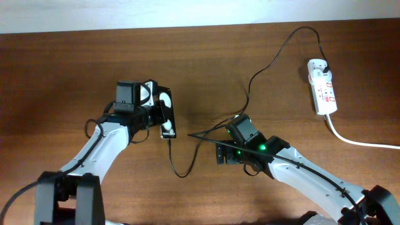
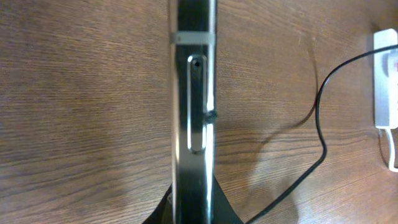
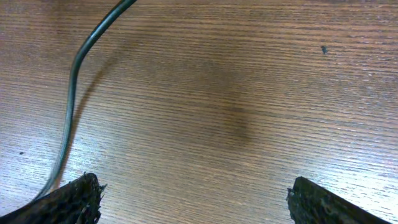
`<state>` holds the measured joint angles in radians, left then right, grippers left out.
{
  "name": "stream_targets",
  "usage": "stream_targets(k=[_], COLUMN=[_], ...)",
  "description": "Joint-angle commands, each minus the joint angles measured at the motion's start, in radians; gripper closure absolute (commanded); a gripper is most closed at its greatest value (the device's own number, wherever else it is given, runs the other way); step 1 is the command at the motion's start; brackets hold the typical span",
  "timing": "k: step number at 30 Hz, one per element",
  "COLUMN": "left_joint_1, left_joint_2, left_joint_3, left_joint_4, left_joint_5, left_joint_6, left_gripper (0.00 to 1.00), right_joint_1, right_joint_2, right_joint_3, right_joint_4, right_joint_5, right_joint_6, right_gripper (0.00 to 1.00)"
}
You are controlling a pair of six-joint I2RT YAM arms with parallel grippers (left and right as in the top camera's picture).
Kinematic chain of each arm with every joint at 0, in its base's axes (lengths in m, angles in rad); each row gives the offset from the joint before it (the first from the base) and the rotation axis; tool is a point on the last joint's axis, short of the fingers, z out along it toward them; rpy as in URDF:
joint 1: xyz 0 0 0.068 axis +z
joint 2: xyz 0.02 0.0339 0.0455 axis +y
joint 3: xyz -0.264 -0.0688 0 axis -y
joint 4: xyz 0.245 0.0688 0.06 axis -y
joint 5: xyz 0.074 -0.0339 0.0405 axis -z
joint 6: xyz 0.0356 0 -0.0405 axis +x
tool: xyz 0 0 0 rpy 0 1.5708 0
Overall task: Plug charger to phone and switch on socket
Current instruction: 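Lower the phone with the left gripper and lay it flat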
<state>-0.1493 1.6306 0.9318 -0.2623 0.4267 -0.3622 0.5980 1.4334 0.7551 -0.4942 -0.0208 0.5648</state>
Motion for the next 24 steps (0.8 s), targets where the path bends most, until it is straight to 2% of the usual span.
stream_targets(k=[1, 7, 12, 24], left_joint_1=[-0.016, -0.016, -0.017, -0.021], left_joint_2=[0.046, 0.117, 0.121, 0.122], left_joint_3=[0.025, 0.025, 0.024, 0.017], left_joint_4=[0.013, 0.037, 0.020, -0.014], left_joint_5=[-0.010, -0.014, -0.094, -0.136], left_joint_6=[0.016, 0.011, 0.012, 0.012], left_gripper=[1.00, 1.00, 0.96, 1.00], right_joint_1=[-0.005, -0.005, -0.005, -0.005], right_joint_2=[-0.013, -0.013, -0.013, -0.013], right_joint_3=[0.001, 0.001, 0.001, 0.001], right_joint_4=[0.000, -0.005, -0.005, -0.005], right_joint_5=[0.005, 0.006, 0.006, 0.006], right_joint_6=[0.000, 0.000, 0.000, 0.000], right_gripper=[0.01, 0.01, 0.01, 0.01])
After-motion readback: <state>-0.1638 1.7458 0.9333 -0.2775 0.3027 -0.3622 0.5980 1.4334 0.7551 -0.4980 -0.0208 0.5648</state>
